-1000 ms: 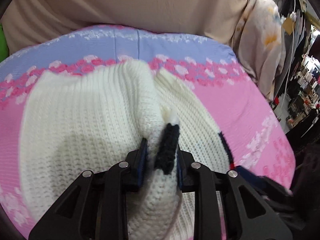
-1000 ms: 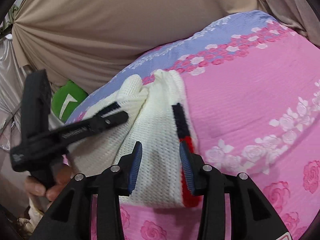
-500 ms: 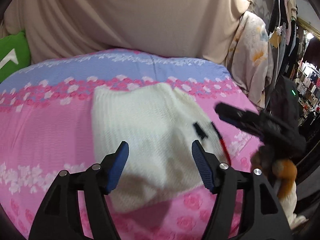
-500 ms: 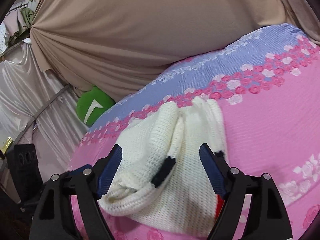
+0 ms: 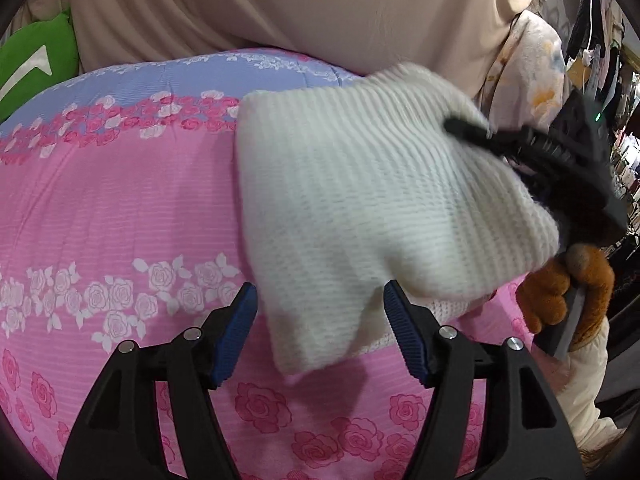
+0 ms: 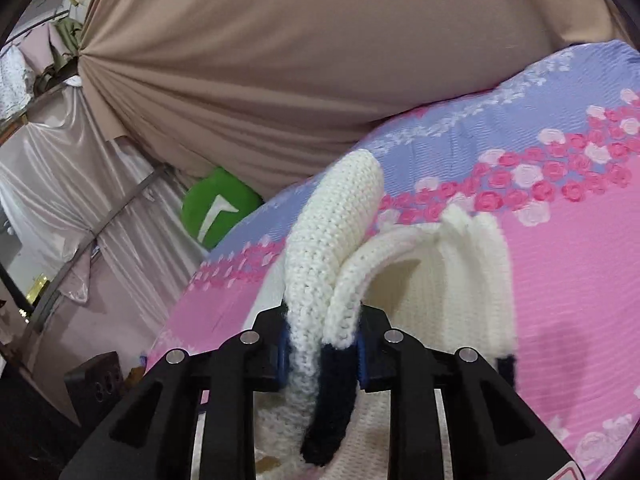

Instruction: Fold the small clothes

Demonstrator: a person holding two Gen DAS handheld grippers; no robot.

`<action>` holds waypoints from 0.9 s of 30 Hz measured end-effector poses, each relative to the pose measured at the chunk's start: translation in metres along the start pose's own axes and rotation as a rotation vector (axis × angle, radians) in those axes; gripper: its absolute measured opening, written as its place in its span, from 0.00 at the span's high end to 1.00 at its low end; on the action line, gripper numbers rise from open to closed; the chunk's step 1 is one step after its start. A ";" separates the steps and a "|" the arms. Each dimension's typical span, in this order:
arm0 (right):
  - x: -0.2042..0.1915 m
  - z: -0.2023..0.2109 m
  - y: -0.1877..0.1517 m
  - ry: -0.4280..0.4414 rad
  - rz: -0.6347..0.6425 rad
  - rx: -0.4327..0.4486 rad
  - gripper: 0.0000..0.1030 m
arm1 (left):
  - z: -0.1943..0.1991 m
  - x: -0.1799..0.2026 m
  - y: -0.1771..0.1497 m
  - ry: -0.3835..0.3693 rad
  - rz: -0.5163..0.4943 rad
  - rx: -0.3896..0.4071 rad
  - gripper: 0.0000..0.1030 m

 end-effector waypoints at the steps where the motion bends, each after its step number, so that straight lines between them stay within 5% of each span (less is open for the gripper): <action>1: 0.016 -0.011 -0.006 -0.033 -0.027 -0.057 0.77 | -0.002 0.000 0.001 -0.003 0.002 0.000 0.39; 2: 0.035 -0.024 -0.015 -0.079 -0.065 -0.118 0.77 | -0.006 0.000 0.003 -0.003 0.011 -0.006 0.39; 4: 0.043 -0.016 -0.023 -0.019 -0.112 -0.080 0.75 | -0.011 0.001 0.007 -0.015 0.029 -0.014 0.39; 10: -0.001 0.044 -0.026 -0.047 -0.004 0.027 0.51 | 0.001 0.016 0.023 -0.038 0.013 0.054 0.37; 12: -0.018 0.053 -0.035 -0.027 0.035 0.016 0.40 | 0.000 0.018 0.026 -0.032 0.013 0.059 0.35; 16: -0.036 0.041 -0.068 -0.046 0.126 -0.074 0.40 | -0.019 0.018 0.025 -0.012 0.020 0.015 0.35; 17: -0.036 0.037 -0.073 -0.081 0.147 -0.085 0.43 | -0.024 0.019 0.022 0.000 0.018 -0.004 0.35; 19: -0.031 0.038 -0.079 -0.091 0.146 -0.092 0.91 | -0.029 0.021 0.016 0.023 -0.003 -0.020 0.35; 23: -0.020 0.079 -0.075 -0.014 0.078 0.021 0.92 | -0.034 0.016 0.000 0.066 -0.031 -0.077 0.36; 27: 0.011 0.051 -0.102 -0.155 0.036 -0.145 0.93 | -0.053 -0.001 -0.017 0.073 0.003 -0.146 0.36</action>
Point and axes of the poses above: each gripper's, at about its wrist camera, not at the fingertips, and z roughly against the way its jaws point, x to its right, y to its top, the point moved 1 cm from there along -z, roughly the way its jaws point, and after that the axes turned 7 degrees about z, right-handed, at the moved point
